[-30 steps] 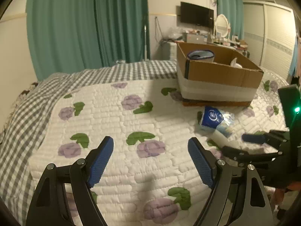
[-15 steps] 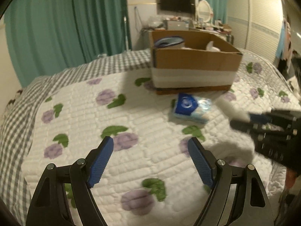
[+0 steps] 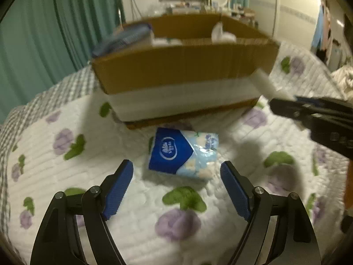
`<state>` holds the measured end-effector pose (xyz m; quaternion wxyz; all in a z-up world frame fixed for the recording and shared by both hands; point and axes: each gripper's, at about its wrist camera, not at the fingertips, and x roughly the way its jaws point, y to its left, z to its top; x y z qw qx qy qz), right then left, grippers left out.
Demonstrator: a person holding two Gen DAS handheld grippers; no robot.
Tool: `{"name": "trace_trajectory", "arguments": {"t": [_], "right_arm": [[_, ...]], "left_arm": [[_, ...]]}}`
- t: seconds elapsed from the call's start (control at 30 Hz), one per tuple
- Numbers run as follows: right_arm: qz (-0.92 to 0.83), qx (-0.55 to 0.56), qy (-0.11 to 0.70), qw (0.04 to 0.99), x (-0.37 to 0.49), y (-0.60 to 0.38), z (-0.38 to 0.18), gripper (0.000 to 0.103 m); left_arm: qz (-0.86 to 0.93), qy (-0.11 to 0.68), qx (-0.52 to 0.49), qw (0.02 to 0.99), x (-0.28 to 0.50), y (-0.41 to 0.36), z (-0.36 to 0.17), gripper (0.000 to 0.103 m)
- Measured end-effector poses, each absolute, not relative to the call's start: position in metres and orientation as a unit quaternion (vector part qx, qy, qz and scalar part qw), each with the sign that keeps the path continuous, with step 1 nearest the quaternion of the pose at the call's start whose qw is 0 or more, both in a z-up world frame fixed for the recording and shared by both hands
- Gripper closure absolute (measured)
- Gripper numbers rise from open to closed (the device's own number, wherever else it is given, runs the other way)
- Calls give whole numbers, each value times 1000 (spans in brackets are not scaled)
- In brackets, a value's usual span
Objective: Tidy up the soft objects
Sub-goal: 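Grasp the white plastic bottle with the right tool while the left grasps the blue Vinda pack, then carry the Vinda pack and bottle into the box and release them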
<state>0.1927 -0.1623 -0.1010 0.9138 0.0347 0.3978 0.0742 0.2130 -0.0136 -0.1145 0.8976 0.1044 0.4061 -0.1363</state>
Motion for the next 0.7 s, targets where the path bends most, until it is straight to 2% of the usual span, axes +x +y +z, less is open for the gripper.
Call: {"name": "trace_trajectory", "arguments": {"t": [0.33,0.53,0.7], "right_arm": [[91,32,432,897,218,-158,-122,75],[87,26,431,898,210,-157,-123,75],[84,21,428,900,197,-155,-122,75]], "left_arm": [[-150,449,92,876,249,-20,-152,20],[-173,433,93,880,247,-17,-147,29],[-177,418,100,885,226,-13,-137,30]]}}
